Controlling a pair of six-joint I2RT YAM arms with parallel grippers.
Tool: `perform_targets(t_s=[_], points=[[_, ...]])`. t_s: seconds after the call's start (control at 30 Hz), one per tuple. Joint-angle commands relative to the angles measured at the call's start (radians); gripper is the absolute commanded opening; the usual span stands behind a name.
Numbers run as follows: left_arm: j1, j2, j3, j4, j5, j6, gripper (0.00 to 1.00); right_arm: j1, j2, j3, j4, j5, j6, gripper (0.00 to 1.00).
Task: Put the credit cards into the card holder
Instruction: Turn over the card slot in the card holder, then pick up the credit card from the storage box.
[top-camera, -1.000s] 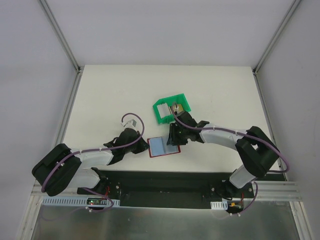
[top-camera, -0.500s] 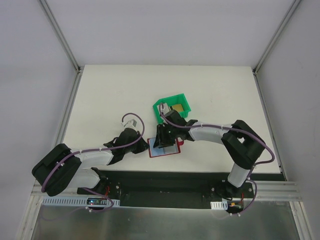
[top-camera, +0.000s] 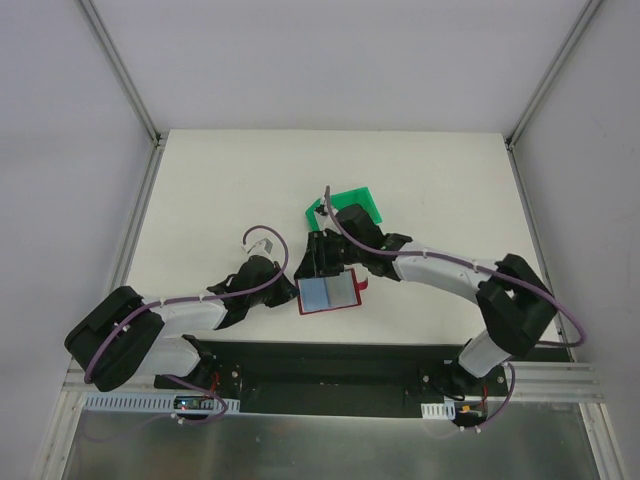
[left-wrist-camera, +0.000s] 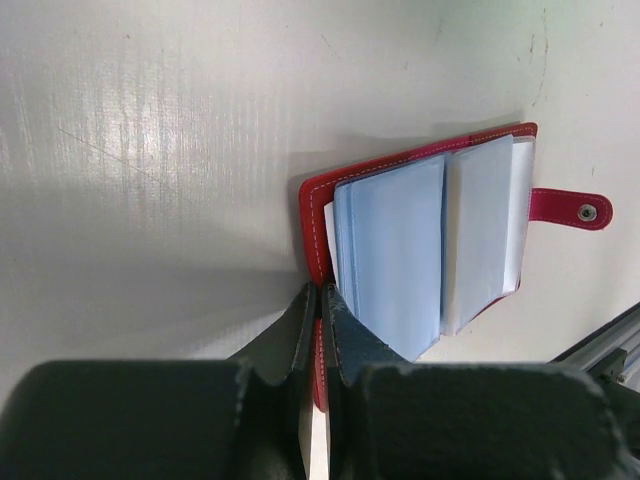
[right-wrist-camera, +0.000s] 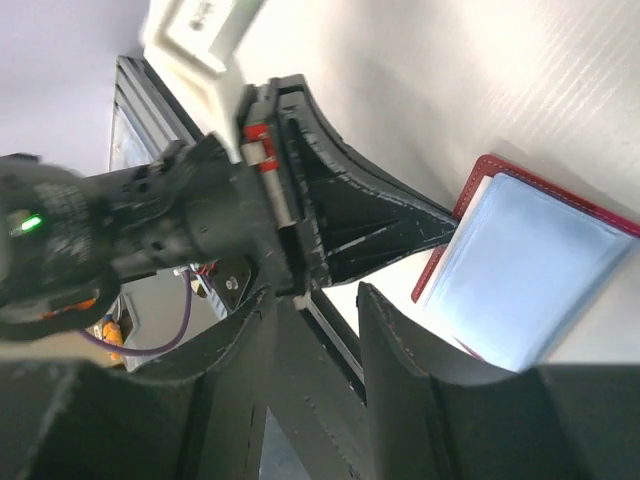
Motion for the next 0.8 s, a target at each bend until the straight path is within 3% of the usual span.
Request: perform_targets(t_s=[0.0, 0.13, 0.27, 0.47, 0.6, 0.77], points=[[0.010, 0.020, -0.035, -0.085, -0.036, 0.014, 0.00, -0.028, -0.167, -0.067, -0.036, 0.123, -0.052, 0.41], [0.010, 0.008, -0.035, -0.083, -0.033, 0.021, 0.00, -0.096, -0.209, -0.082, -0.088, 0.169, -0.069, 0.41], [0.010, 0.002, -0.025, -0.086, -0.026, 0.035, 0.00, -0.157, -0.191, 0.034, -0.235, 0.257, -0.168, 0.46], [0.026, -0.001, 0.004, -0.114, -0.024, 0.047, 0.00, -0.246, -0.041, 0.267, -0.369, 0.283, -0.294, 0.67], [0.044, -0.004, 0.017, -0.123, -0.015, 0.061, 0.00, -0.280, 0.119, 0.457, -0.488, 0.259, -0.331, 0.71], [0.059, 0.007, 0.036, -0.129, 0.004, 0.086, 0.00, -0.302, 0.243, 0.565, -0.530, 0.238, -0.356, 0.74]])
